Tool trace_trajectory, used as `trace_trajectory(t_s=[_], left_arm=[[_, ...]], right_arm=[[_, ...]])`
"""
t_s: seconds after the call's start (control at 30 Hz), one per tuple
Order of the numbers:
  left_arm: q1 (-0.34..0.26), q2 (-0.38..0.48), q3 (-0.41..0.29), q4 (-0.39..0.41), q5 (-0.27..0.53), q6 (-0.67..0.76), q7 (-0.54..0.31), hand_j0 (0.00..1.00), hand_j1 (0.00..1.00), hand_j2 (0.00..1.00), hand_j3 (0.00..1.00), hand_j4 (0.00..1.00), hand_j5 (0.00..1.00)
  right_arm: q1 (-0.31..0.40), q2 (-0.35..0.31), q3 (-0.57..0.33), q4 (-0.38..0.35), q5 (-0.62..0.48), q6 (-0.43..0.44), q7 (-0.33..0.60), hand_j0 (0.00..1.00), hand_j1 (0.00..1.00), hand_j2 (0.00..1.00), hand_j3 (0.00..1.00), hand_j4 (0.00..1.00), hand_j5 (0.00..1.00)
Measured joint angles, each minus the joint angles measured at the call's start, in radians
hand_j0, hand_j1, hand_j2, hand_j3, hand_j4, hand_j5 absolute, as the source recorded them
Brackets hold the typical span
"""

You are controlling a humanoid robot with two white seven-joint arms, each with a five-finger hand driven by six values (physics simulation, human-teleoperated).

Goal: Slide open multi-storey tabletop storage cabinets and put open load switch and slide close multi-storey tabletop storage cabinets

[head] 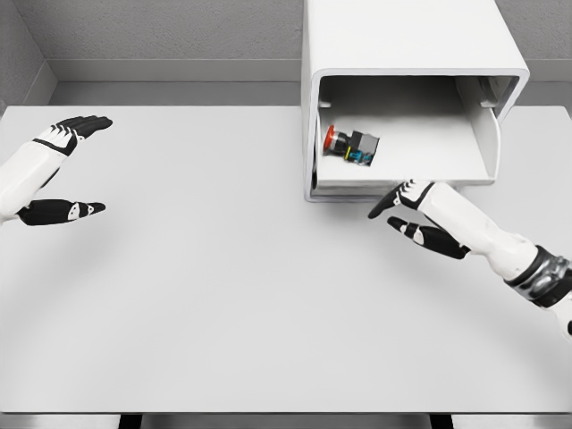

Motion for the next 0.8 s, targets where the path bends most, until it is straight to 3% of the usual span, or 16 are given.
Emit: trace_trajectory(t_s=[0.6,0.8], left_arm=[[0.000,0.000,0.000,0.000,0.001,0.000,0.000,1.00,1.00,1.00,1.00,1.00,1.00],[0.000,0.000,0.000,0.000,0.000,0.000,0.000,1.00,1.00,1.00,1.00,1.00,1.00]], right_arm=[[-0.120,0.039,0.044,0.137,0.004,0.000,0.000,0.55,0.55,0.55,0.55,0.55,0.55],[-0.123,0.040,0.048,0.158,0.003,0.000,-0.001,0.55,0.55,0.55,0.55,0.55,0.55]])
